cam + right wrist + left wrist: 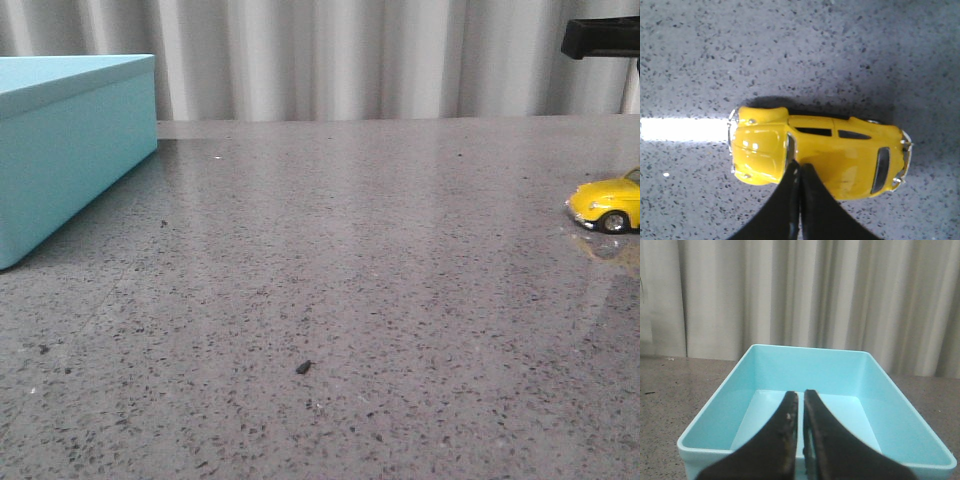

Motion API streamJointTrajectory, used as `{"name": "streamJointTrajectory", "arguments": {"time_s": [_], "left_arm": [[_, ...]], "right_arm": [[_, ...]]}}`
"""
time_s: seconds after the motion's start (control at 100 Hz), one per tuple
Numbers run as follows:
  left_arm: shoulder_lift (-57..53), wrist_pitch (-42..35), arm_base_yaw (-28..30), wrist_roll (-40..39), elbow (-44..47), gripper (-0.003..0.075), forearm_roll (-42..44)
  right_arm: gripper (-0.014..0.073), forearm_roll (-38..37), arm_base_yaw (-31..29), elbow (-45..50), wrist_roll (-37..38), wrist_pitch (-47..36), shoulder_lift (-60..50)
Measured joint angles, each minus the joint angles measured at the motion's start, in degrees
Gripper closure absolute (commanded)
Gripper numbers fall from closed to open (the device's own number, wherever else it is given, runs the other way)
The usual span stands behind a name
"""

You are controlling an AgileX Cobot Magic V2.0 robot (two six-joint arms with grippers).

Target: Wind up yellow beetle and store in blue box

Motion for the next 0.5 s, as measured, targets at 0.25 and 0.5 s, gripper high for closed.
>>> {"name": "streamJointTrajectory", "arguments": {"time_s": [0.25, 0.5], "left_arm": [[0.0, 0.0, 0.0, 0.0, 0.0, 0.0741, 0.0], [0.0, 0.0, 0.0, 0.0, 0.0, 0.0741, 0.0]], "right_arm": [[0.0655, -1.82, -4.01, 0.0, 0.0, 0.81, 0.0], [0.0655, -4.78, -7.18, -0.04, 0.0, 1.88, 0.17]]}}
